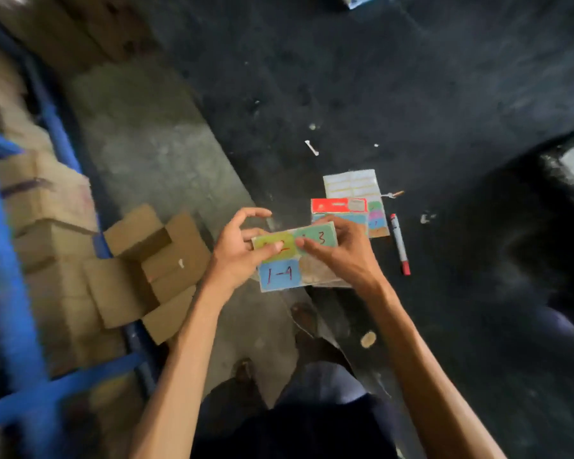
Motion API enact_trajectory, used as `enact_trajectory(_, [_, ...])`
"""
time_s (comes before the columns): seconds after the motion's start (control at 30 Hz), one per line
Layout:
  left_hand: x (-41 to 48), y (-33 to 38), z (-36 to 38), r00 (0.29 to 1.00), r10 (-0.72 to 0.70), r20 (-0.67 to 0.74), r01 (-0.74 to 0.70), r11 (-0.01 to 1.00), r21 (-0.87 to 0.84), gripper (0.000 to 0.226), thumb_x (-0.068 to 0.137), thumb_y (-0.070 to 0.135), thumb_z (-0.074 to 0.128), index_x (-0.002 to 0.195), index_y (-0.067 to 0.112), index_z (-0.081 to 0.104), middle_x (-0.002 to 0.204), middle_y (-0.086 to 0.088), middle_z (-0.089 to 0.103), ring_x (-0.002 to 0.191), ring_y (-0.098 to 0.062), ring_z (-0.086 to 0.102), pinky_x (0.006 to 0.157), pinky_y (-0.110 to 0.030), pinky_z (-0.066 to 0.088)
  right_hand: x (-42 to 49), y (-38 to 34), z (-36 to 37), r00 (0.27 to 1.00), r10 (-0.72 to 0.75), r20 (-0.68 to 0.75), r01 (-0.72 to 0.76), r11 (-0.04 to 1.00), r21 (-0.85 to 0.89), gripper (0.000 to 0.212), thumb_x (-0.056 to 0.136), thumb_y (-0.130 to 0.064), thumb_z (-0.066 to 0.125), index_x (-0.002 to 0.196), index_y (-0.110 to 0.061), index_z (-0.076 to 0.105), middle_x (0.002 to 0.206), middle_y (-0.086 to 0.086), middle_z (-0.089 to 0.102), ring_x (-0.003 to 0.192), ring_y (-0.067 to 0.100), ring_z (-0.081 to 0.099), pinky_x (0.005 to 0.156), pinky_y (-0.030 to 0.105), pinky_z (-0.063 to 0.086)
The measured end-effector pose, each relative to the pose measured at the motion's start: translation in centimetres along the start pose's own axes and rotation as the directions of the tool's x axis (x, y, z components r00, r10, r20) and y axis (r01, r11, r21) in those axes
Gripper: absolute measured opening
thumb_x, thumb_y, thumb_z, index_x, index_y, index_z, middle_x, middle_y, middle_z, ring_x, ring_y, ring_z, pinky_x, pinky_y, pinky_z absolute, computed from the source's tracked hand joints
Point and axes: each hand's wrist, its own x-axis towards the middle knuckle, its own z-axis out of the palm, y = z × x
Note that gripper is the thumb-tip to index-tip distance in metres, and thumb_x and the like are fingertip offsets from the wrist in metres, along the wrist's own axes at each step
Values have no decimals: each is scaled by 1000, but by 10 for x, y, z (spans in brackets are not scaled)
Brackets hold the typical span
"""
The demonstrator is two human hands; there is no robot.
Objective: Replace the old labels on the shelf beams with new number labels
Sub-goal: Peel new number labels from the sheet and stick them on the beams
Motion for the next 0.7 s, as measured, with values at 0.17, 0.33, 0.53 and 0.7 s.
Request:
enact_trajectory(0.17, [-64, -6, -77, 971, 53, -233, -65, 997, -45, 55, 81, -2, 80, 125, 21, 56, 80, -5, 75, 74, -14, 75, 66, -26, 59, 12, -44, 81, 943, -162, 291, 175, 984, -17, 23, 78, -19, 89, 89, -17, 69, 79, -5, 71, 66, 5, 64, 61, 22, 52])
enact_trajectory(0.33, [-154, -27, -119, 843, -32, -536, -125, 959, -255, 60, 79, -3, 82, 129, 20, 58, 86, -12, 74, 80, -14, 73, 68, -21, 58, -23, -73, 162, 810, -227, 541, 221, 972, 77, 27, 76, -14, 87, 94, -20, 68, 79, 0, 74, 67, 12, 68, 63, 27, 54])
enact_trajectory(0.53, [-283, -60, -127, 661, -214, -720, -264, 832, -489, 30, 85, -5, 75, 112, 7, 72, 104, -7, 81, 92, -16, 77, 76, -22, 61, -108, -99, 242, 599, -354, 718, 355, 921, 157, 29, 73, -16, 82, 95, -27, 67, 88, 6, 77, 78, 17, 72, 72, 32, 57])
enact_trajectory(0.7, [-393, -88, -122, 457, -274, -846, -411, 779, -474, 17, 85, 0, 74, 95, 13, 78, 99, -8, 81, 83, -13, 78, 72, -22, 61, -208, -96, 291, 406, -459, 790, 454, 852, 261, 24, 80, -7, 86, 92, -19, 69, 86, -10, 74, 79, 7, 68, 75, 28, 58])
